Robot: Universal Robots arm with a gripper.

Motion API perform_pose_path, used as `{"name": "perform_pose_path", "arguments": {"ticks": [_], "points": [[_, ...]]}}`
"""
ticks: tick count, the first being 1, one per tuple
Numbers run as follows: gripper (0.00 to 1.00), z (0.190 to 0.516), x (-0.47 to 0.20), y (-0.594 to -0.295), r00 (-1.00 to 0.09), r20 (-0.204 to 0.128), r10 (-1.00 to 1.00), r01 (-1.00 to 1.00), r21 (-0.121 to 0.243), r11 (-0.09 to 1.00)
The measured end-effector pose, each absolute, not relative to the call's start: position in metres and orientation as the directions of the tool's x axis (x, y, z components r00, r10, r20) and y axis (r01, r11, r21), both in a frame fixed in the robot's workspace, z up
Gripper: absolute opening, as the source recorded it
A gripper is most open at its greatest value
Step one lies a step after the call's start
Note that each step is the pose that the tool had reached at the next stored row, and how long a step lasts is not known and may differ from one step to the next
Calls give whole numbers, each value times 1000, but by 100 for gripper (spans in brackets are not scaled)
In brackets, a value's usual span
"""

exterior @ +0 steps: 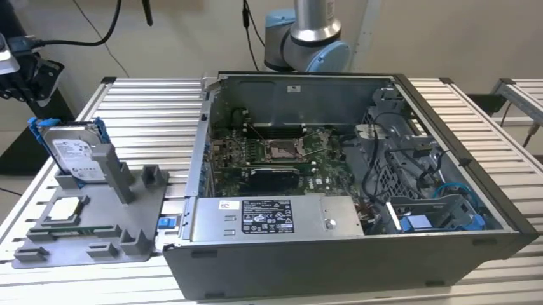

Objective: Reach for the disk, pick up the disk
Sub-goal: 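Pick up the disk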

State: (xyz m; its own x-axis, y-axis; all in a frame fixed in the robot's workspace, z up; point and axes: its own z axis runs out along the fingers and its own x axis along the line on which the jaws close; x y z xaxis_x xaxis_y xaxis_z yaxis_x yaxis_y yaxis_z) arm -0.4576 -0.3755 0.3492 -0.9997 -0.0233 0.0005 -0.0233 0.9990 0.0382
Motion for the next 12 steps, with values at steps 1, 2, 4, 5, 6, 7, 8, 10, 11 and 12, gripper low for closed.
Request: {"name": "perform_pose_path", "arguments": {"ticks": [1, 2, 4, 5, 6, 7, 8, 10, 11, 12], "points": [[0, 349, -458, -375, -1000, 1, -28, -28, 38, 999], [0, 349, -458, -375, -999, 1, -34, -34, 38, 999], [0, 349, -458, -375, -999, 0, -50, -50, 38, 998], [0, 349, -458, -375, -998, 0, -59, -59, 38, 998], [0, 349, -458, -375, -998, 1, -67, -67, 38, 997], [0, 349, -458, -376, -997, 1, -76, -76, 38, 996], [0, 349, -458, -376, -996, 0, -86, -86, 38, 996], [0, 349, -458, -375, -995, 1, -103, -103, 38, 994], [0, 349, -458, -375, -994, 1, -112, -112, 38, 993], [0, 349, -458, -375, -993, 0, -122, -122, 38, 992]]}}
